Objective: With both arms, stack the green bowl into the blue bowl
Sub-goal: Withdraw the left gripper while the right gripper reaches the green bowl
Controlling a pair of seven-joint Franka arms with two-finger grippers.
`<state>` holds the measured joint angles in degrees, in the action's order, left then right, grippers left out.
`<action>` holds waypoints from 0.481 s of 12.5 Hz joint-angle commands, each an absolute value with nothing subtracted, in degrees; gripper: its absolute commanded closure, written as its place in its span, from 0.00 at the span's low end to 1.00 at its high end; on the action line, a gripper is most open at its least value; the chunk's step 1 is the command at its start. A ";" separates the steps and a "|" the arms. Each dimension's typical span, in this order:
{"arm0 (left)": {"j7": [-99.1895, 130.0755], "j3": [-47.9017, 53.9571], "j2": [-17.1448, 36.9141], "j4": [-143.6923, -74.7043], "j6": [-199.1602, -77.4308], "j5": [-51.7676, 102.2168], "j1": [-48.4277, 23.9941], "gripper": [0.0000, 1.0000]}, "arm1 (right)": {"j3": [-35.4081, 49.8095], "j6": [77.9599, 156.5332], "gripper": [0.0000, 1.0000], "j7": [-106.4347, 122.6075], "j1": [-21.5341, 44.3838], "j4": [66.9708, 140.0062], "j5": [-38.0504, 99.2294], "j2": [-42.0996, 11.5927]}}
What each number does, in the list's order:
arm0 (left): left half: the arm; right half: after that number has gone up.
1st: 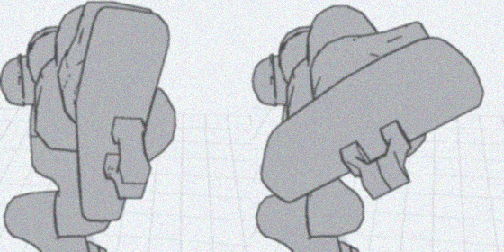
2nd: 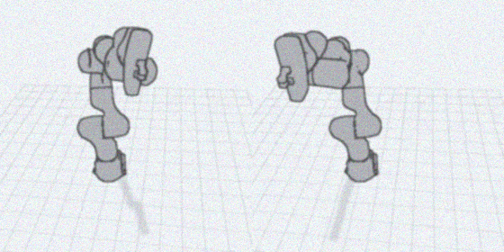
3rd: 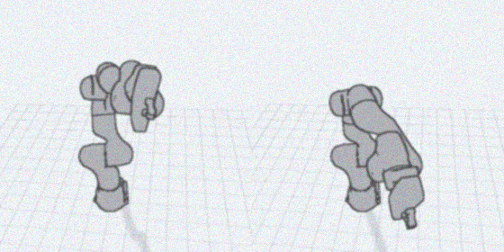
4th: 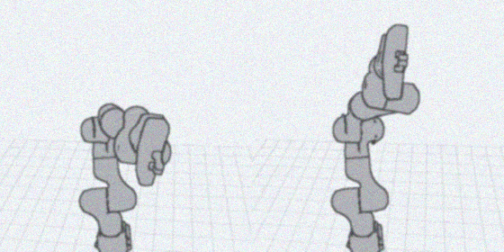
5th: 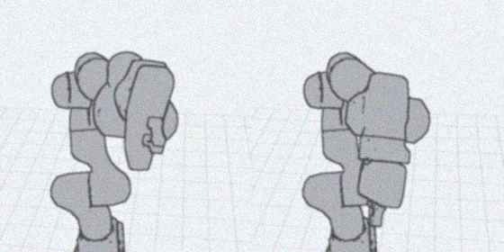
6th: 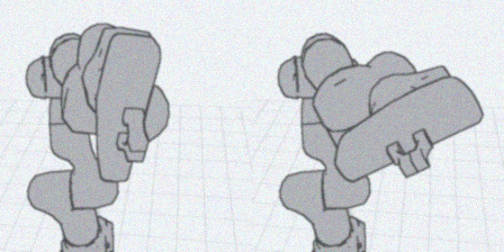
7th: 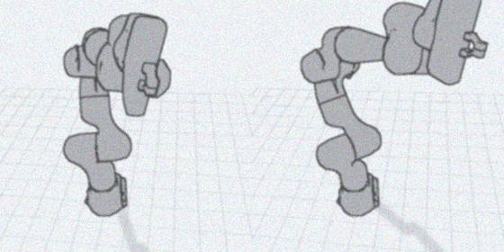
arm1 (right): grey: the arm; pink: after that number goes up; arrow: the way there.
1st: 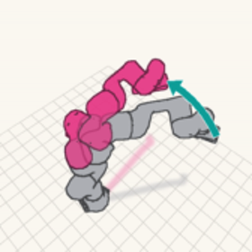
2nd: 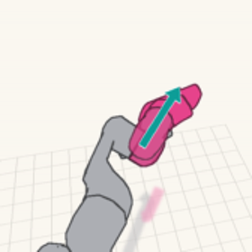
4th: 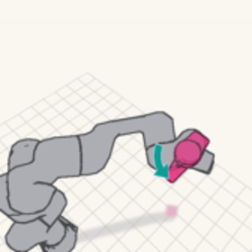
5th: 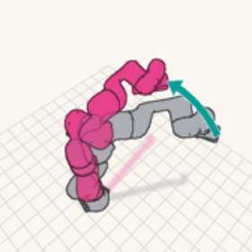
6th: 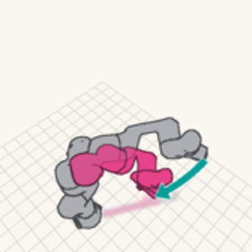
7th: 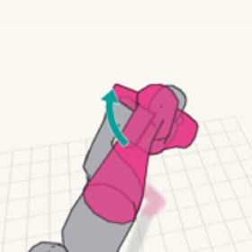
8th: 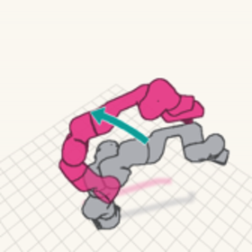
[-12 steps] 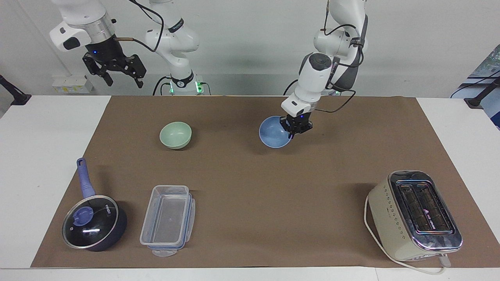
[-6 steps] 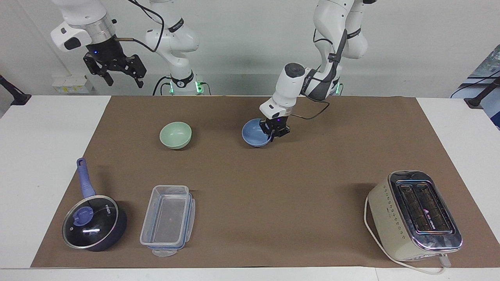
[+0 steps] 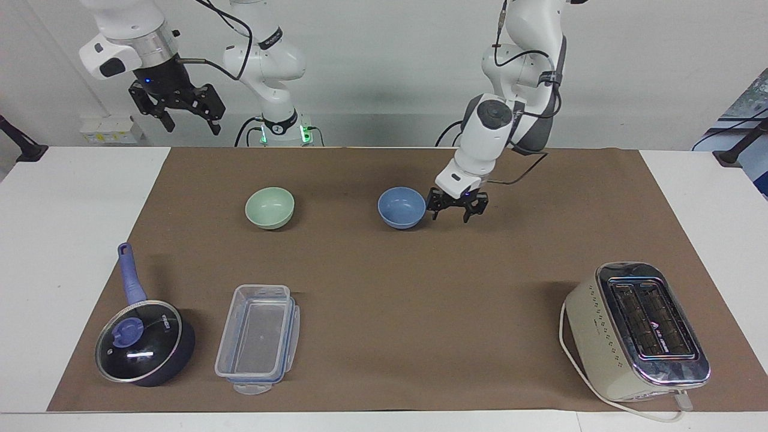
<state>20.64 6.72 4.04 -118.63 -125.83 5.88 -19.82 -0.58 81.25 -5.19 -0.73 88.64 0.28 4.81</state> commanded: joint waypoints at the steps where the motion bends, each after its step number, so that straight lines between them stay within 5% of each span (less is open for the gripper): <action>1: 15.68 7.21 3.87 -114.36 -119.03 5.98 -13.83 0.00 | -0.35 84.36 0.00 -5.36 -1.23 94.29 0.18 8.43; 6: 2.58 7.12 1.50 -103.64 -102.07 5.89 -1.69 0.00 | -0.26 94.54 0.00 -5.10 -1.14 109.92 0.18 14.40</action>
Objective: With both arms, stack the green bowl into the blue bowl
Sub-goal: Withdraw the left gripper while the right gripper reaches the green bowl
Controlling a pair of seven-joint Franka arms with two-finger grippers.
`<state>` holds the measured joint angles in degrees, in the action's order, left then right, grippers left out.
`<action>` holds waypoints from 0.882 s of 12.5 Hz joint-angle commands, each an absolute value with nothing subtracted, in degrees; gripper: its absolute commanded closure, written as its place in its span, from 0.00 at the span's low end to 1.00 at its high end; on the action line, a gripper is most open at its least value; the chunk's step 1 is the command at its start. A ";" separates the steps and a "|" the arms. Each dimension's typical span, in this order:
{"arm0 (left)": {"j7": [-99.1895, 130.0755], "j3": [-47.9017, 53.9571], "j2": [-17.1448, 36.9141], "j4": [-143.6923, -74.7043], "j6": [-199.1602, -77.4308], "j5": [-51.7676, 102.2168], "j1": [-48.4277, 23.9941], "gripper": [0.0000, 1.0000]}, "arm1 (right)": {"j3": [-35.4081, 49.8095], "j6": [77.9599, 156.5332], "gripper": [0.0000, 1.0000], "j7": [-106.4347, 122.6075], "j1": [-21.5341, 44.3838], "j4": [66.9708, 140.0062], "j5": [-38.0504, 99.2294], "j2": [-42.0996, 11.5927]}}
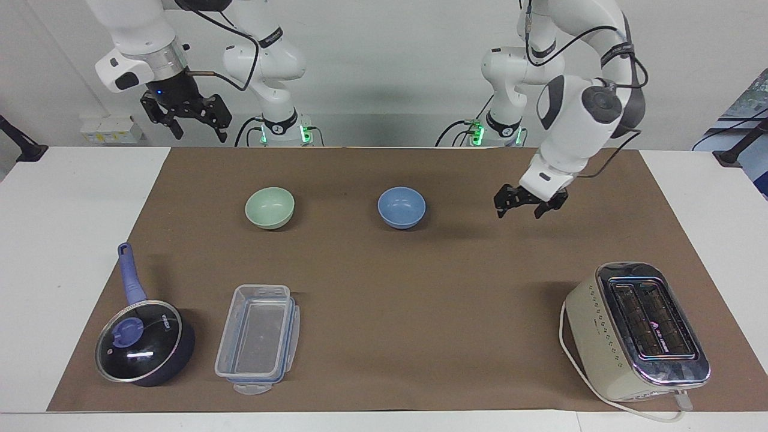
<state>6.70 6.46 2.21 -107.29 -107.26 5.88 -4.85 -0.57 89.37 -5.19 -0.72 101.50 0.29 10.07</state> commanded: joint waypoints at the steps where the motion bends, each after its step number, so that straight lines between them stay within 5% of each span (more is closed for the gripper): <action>1: -0.58 7.12 1.23 -101.88 -99.95 5.63 0.16 0.00 | -0.26 97.53 0.00 -5.10 -1.06 113.17 0.26 15.11; 5: -2.37 7.21 1.93 -91.17 -88.36 -0.35 0.97 0.00 | -0.26 109.03 0.00 -5.10 -0.53 125.47 0.26 15.12; 11: -2.02 7.03 1.41 -91.05 -88.42 0.09 1.05 0.00 | -0.26 126.29 0.00 -5.19 -0.44 140.18 0.26 12.31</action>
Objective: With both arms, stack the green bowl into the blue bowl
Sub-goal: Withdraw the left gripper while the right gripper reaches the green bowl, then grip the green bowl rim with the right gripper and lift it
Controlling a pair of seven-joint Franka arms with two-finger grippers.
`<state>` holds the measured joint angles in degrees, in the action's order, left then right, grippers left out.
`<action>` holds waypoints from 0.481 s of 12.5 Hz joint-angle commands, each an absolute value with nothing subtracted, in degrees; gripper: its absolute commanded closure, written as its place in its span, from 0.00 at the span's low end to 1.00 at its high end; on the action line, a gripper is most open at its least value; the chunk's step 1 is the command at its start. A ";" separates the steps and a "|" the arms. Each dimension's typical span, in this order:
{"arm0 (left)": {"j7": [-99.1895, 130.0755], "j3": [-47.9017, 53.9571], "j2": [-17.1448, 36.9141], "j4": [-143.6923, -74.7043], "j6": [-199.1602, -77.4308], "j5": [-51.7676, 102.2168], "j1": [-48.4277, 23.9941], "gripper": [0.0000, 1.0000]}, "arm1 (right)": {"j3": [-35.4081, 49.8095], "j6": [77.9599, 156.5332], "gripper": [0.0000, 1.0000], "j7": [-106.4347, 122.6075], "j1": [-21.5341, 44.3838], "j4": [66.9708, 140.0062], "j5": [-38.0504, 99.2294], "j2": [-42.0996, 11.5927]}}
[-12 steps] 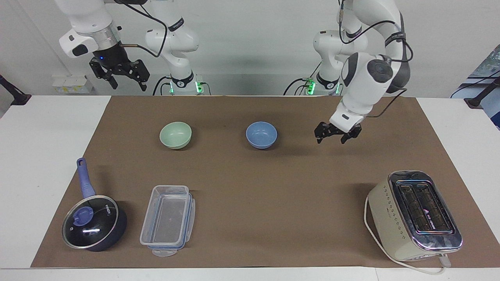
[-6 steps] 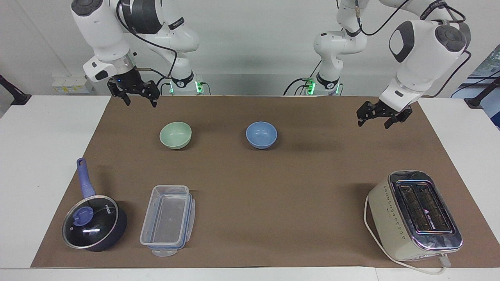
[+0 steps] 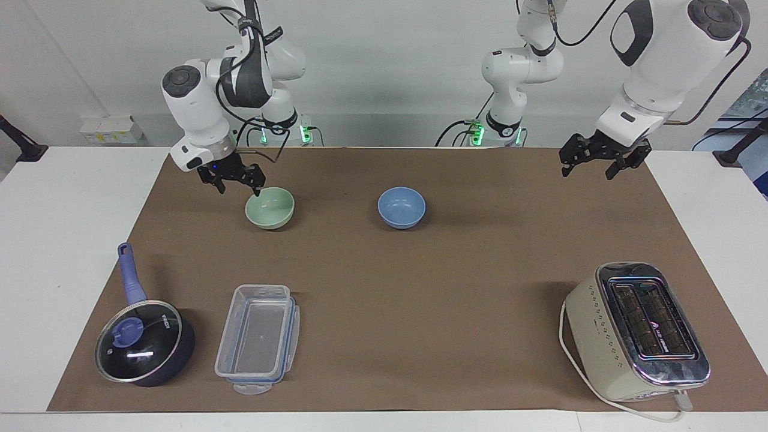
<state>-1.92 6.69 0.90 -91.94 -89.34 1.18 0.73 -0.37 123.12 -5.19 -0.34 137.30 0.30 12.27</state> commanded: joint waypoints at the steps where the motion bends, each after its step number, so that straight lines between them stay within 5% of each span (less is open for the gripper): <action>1: -2.02 7.03 1.32 -91.05 -88.42 0.09 1.05 0.00 | -0.26 127.08 0.00 -5.10 -0.61 140.45 0.26 11.09; 6: -2.02 7.03 1.32 -91.05 -88.42 0.09 1.05 0.00 | -0.35 134.20 0.00 -1.78 -1.31 142.47 0.26 5.73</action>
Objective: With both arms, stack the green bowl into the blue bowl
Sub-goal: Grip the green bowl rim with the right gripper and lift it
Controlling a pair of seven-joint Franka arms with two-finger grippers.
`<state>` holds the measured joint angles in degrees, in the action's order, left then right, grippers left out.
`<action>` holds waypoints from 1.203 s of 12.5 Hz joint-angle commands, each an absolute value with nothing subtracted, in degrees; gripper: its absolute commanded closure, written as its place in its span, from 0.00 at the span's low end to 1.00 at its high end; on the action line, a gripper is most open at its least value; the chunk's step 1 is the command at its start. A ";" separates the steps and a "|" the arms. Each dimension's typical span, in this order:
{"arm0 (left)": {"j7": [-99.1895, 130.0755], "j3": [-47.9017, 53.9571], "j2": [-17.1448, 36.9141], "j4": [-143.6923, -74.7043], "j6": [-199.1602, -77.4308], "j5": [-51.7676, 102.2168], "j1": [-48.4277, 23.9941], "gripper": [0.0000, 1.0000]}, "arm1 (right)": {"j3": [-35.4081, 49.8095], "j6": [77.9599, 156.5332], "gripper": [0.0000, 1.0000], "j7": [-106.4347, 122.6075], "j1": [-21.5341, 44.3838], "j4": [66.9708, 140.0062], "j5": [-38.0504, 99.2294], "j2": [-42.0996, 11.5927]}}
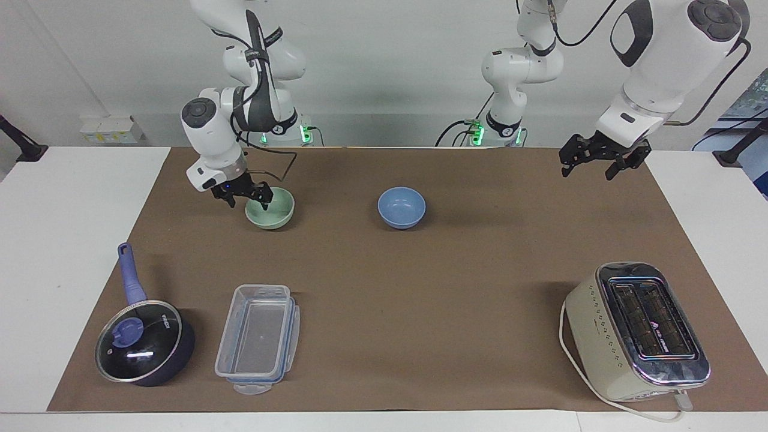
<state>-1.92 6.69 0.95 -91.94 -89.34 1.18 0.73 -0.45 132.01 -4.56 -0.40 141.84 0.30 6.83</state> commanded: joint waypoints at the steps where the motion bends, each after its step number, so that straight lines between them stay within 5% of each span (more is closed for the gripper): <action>1: -2.02 7.03 1.32 -91.05 -88.42 0.09 1.05 0.00 | -0.35 135.78 0.00 0.24 -1.75 142.64 0.26 5.10; 7: -2.02 7.03 1.32 -91.05 -88.42 0.09 1.05 0.00 | -0.26 134.30 0.39 1.32 -2.46 142.73 0.26 5.18; 12: -2.02 7.03 1.41 -91.05 -88.42 0.09 1.05 0.00 | -0.18 132.10 0.94 1.85 -2.46 142.38 0.35 6.50; 15: -2.02 7.03 1.32 -91.05 -88.42 0.09 1.05 0.00 | -0.09 128.24 1.00 1.93 -1.76 141.51 0.44 8.95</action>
